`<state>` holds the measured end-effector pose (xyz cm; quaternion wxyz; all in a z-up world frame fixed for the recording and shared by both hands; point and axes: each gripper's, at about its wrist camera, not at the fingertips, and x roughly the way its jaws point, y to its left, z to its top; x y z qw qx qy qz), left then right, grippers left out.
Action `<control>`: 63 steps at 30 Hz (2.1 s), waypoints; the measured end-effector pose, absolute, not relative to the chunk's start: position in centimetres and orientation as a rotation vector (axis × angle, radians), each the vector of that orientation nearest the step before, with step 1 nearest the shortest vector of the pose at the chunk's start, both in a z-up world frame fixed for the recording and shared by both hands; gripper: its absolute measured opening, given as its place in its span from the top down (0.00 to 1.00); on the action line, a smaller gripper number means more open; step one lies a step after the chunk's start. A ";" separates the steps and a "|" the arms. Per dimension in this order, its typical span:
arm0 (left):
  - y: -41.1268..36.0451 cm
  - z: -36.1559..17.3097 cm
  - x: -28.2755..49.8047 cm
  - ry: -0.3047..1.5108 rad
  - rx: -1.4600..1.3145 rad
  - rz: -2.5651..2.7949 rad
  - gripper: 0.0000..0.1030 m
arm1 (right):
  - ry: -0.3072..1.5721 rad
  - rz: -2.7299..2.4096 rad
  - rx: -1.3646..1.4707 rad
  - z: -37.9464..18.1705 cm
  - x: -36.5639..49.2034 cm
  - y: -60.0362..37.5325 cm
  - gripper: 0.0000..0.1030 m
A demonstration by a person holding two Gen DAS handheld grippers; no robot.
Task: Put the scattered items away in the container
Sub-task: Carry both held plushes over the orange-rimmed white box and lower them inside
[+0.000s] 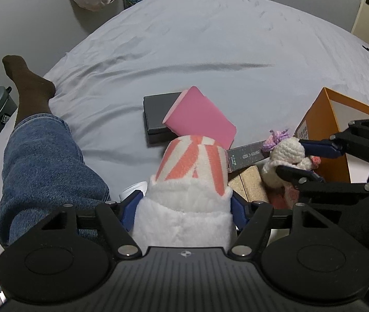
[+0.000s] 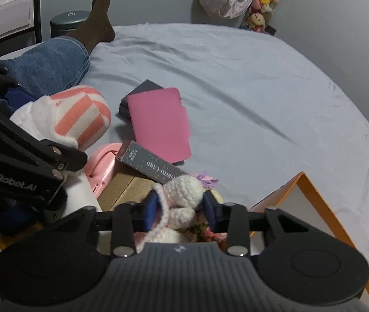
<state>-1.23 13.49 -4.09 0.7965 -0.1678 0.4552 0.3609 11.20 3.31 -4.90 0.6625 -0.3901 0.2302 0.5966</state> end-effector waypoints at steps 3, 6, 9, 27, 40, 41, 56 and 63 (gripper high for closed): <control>13.3 -3.9 -1.4 0.966 -0.357 0.785 0.25 | 0.496 1.349 -0.872 -4.4 10.9 2.9 0.76; 13.1 -3.5 -1.5 0.948 -0.357 0.791 0.26 | 0.462 1.350 -0.864 -3.7 10.5 2.3 0.77; 12.8 -2.9 -1.7 0.930 -0.352 0.801 0.27 | 0.423 1.350 -0.842 -2.8 10.1 1.4 0.78; 9.3 3.6 -0.2 0.706 -0.341 0.865 0.27 | 0.327 1.365 -0.546 5.1 10.4 -4.6 0.78; 6.9 3.5 6.8 0.677 -0.359 0.637 0.27 | 0.393 1.205 -0.436 7.2 15.4 -9.6 0.78; 6.8 3.1 7.3 0.686 -0.365 0.630 0.27 | 0.405 1.186 -0.436 7.0 15.9 -9.9 0.78; 5.2 -2.5 12.8 0.871 -0.306 0.591 0.27 | 0.652 1.022 -0.391 1.1 21.2 -11.5 0.78; 4.5 -3.5 14.1 0.918 -0.250 0.608 0.27 | 0.793 1.022 -0.318 -1.9 22.9 -12.1 0.77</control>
